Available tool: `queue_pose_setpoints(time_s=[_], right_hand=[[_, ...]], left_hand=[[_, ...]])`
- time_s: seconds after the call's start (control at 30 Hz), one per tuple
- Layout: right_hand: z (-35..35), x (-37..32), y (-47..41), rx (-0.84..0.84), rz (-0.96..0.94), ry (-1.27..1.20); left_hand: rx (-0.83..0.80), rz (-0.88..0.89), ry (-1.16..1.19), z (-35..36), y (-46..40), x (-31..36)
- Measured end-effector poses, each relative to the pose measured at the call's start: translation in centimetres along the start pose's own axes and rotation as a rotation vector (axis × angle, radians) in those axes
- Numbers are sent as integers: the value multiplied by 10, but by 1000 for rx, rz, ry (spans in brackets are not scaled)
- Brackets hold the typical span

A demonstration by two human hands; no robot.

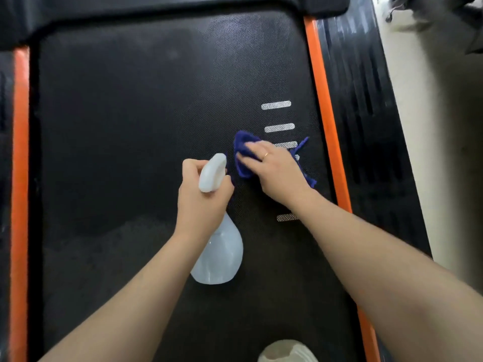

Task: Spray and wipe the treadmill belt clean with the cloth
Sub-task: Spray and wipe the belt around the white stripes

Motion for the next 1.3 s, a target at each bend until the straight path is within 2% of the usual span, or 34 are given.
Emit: queue_pose_setpoints(time_s=[0.03, 0.07, 0.1, 0.17, 0.23, 0.37, 0.43, 0.53, 0.6, 0.63, 0.7, 0.77, 0.83, 0.93, 1.0, 1.03, 1.17, 1.23, 1.3], right_hand=[[1, -5, -2, 49, 116, -16], [5, -15, 2, 70, 155, -23], [11, -29, 12, 62, 113, -51], [14, -46, 34, 10, -99, -80], [3, -24, 30, -37, -211, -33], [-19, 28, -9, 8, 62, 97], [-19, 23, 0, 10, 71, 93], [-13, 2, 49, -55, -123, 14], [-21, 15, 56, -89, -296, 99], [-26, 29, 47, -99, -300, 141], [-37, 57, 20, -42, -47, 205], [-36, 61, 8, 65, 223, 169], [-19, 38, 26, 75, 193, 122], [-13, 9, 71, 31, -18, 86], [-22, 19, 68, -21, -114, 108], [-26, 29, 60, -32, -98, 128], [-22, 35, 32, 89, 231, 148], [-9, 5, 53, 62, 161, 79], [-2, -14, 79, 15, -71, 51]], left_hand=[[4, -4, 4, 0, 1, 0], [2, -8, 8, 0, 2, 0], [-1, -12, 11, 1, 4, 1], [-13, -31, 15, 2, 5, 4], [-17, -47, 15, 3, 3, 6], [3, -77, -7, 2, 1, 3], [12, -77, -7, 1, 3, 4], [-4, -77, -23, 3, 6, 5], [-28, -79, -39, 7, 5, 4], [-41, -75, -48, 10, 5, 3], [-60, -63, -69, 14, 5, 3], [-71, -53, -79, 15, 8, 5], [-71, -57, -80, 12, 10, 6], [-38, -95, -67, 7, 9, 3], [-22, -112, -66, 6, 11, 1], [-25, -110, -67, 7, 13, 1], [-54, -80, -60, 8, 20, -2], [-69, -77, -59, 7, 21, 0], [-73, -80, -59, 7, 22, 1]])
Point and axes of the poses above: each hand's wrist, its own y-axis away from the middle knuckle, its own z-axis out of the palm, x = y × z, the point moved 1 cm from there along -y, towards the middle knuckle, and after that the axes turned 4 degrees about -y, right-handed, at the moved point
